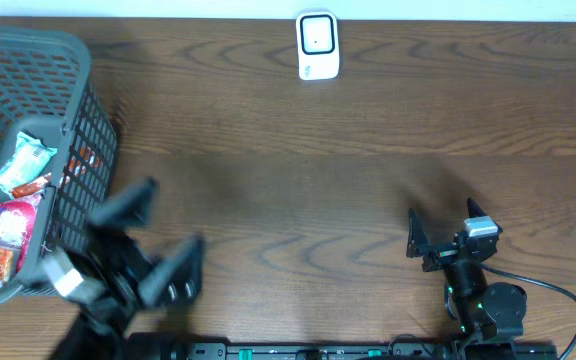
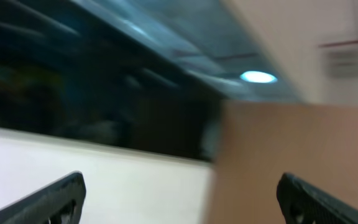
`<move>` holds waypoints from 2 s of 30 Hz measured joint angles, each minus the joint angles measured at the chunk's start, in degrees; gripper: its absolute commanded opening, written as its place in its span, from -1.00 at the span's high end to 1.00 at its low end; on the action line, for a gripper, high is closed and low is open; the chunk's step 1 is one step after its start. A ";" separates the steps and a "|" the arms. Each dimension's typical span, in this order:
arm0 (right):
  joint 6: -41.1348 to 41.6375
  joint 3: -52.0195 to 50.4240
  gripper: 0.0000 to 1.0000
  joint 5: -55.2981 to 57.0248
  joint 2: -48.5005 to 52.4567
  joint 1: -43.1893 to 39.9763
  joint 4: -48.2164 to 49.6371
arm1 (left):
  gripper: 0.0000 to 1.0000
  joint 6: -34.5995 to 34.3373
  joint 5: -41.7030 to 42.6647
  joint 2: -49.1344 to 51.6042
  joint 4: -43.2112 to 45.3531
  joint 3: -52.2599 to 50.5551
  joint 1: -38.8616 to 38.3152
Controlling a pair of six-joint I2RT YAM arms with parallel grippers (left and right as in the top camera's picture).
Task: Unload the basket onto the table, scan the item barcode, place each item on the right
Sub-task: 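Move the left gripper into the grey basket toward the purple-pink package, then grasp the purple-pink snack package with the left gripper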
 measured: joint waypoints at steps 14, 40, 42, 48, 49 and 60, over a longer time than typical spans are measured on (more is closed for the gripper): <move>0.00 0.00 -0.98 0.02 0.13 0.00 0.00 | -0.96 28.55 -51.43 69.26 -82.29 88.74 14.86; 0.00 0.00 -0.99 0.02 0.13 0.00 0.04 | -0.95 14.88 -47.17 101.18 -120.08 98.60 38.18; 0.00 0.00 -0.99 0.02 0.13 0.00 0.02 | -0.96 11.74 -47.45 102.57 -120.50 95.78 38.18; 0.00 0.00 -0.99 0.02 0.13 0.00 0.04 | -0.96 6.08 -49.22 104.74 -115.54 84.41 38.18; 0.00 0.00 -0.99 0.02 0.13 0.00 0.02 | -0.95 5.60 -49.37 104.74 -114.55 82.99 38.18; 0.00 0.00 -0.98 0.02 0.13 0.00 0.04 | -0.96 -1.20 -50.21 104.59 -102.99 69.88 38.18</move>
